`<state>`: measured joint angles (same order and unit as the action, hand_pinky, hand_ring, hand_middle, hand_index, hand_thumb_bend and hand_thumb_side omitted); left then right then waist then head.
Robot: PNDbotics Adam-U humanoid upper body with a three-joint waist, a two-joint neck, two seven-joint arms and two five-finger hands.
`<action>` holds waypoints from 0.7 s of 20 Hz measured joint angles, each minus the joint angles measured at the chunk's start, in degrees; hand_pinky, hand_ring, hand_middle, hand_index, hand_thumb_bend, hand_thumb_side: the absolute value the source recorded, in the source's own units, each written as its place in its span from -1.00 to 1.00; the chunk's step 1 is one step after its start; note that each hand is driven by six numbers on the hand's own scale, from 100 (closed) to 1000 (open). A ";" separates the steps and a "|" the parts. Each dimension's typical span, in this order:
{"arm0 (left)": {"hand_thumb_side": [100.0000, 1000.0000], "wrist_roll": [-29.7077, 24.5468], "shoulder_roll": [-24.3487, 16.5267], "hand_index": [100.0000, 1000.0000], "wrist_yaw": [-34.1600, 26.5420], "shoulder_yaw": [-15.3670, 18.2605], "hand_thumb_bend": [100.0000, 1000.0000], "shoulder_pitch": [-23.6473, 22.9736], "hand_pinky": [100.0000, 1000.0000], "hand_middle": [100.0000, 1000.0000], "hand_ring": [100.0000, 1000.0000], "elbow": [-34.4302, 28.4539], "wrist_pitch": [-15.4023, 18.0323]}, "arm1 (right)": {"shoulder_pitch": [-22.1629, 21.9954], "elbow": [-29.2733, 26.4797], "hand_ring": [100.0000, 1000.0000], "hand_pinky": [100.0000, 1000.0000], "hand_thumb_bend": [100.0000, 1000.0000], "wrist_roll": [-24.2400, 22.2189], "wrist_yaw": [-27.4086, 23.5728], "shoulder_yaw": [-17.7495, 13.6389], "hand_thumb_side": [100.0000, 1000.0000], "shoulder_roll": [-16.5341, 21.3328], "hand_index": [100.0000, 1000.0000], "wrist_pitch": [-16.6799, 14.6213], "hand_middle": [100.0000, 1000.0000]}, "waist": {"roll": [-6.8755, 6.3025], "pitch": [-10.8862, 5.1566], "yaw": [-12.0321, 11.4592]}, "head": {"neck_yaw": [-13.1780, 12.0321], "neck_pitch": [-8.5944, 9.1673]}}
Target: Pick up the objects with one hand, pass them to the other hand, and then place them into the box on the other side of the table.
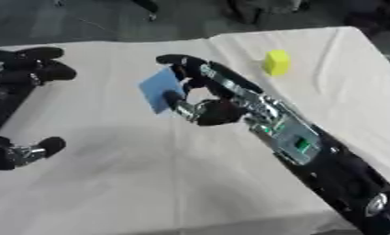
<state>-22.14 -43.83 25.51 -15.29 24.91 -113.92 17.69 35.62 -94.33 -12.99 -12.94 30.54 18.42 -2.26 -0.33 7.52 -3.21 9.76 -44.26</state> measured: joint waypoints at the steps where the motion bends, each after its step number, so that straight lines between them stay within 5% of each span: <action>1: -0.85 -0.21 0.00 0.90 -0.22 -0.46 -0.33 0.34 0.30 0.60 1.00 0.00 0.38 | 0.49 0.40 0.34 -0.11 -1.00 -1.81 -3.07 0.61 -0.06 -0.33 0.83 1.02 -0.35 | -0.03 0.00 -0.17 | 0.24 0.00; 6: -0.81 -1.13 -0.01 0.93 -0.97 -3.32 -0.23 2.04 0.32 0.59 1.00 0.00 2.41 | 1.80 3.24 0.36 -0.09 -1.00 -8.21 -12.61 2.42 -0.05 -1.76 0.83 5.02 -0.33 | -0.25 0.02 -0.81 | 1.95 0.00; 14: -0.88 2.98 -0.08 0.96 1.60 -7.75 -0.05 4.86 0.35 0.57 1.00 0.00 2.52 | 2.20 5.01 0.39 -0.07 -1.00 -13.72 -15.82 4.16 -0.14 -3.85 0.84 7.35 -0.32 | -0.28 0.09 -1.04 | 2.76 0.00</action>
<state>-19.16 -43.91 27.12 -23.03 29.76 -113.92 20.21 37.82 -89.32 -26.71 -28.75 34.70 14.57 5.09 -0.61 7.61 -4.25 12.52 -44.26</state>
